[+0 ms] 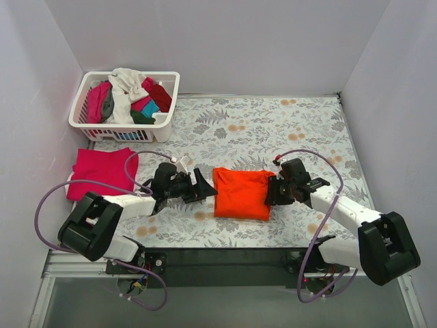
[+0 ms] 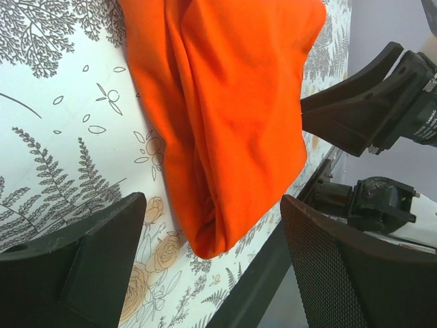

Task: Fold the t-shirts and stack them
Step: Neatly place the folded tshirt to the corner

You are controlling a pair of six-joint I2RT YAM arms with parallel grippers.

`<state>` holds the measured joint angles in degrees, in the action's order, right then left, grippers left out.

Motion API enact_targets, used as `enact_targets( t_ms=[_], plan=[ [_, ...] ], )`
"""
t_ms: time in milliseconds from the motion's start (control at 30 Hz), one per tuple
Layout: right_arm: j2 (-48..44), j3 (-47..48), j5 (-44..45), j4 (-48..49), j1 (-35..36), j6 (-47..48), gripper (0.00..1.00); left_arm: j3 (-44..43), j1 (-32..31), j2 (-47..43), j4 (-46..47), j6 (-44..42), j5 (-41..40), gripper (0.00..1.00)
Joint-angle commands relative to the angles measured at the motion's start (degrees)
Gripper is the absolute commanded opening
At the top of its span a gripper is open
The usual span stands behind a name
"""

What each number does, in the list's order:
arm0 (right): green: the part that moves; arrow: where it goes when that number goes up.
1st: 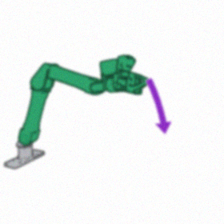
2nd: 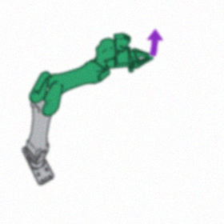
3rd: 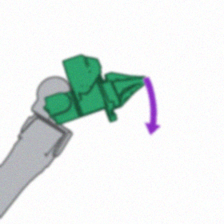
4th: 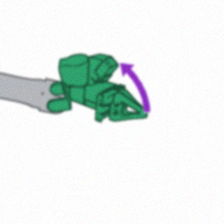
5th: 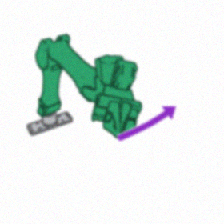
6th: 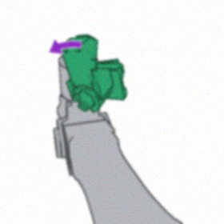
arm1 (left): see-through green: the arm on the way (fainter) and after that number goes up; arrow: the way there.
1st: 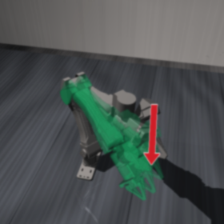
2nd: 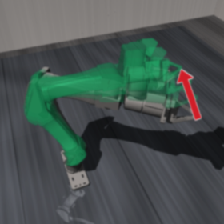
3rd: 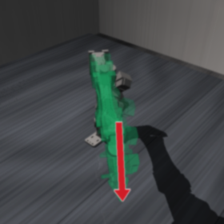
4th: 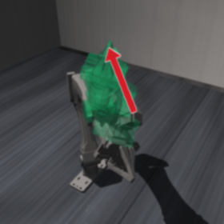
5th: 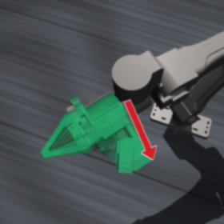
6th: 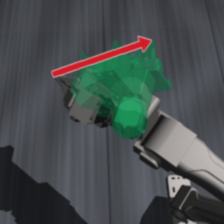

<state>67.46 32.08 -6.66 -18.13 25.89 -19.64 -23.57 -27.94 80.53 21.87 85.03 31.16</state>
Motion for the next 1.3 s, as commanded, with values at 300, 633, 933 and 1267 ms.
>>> enact_targets(
  t_ms=[300, 633, 933, 1267],
  plan=[
    [5.22, -1.31, 0.68, 3.98, 0.13, -0.14, 0.20, 0.46, -4.40, 7.44, 6.34, 1.36, -0.93, 0.74],
    [6.28, -1.75, -0.64, 5.47, 0.30, 0.04, 0.13, -1.65, -9.49, 14.91, 12.05, 4.00, -2.07, 0.74],
    [8.47, -2.81, -2.66, 8.11, 1.79, -0.58, 0.06, -6.22, -13.28, 20.45, 13.38, 4.44, -3.47, 0.70],
    [9.00, -2.20, -2.66, 8.81, 2.85, -0.84, 0.05, -9.64, -13.72, 21.95, 6.62, -0.21, -10.41, 0.08]
  ],
)
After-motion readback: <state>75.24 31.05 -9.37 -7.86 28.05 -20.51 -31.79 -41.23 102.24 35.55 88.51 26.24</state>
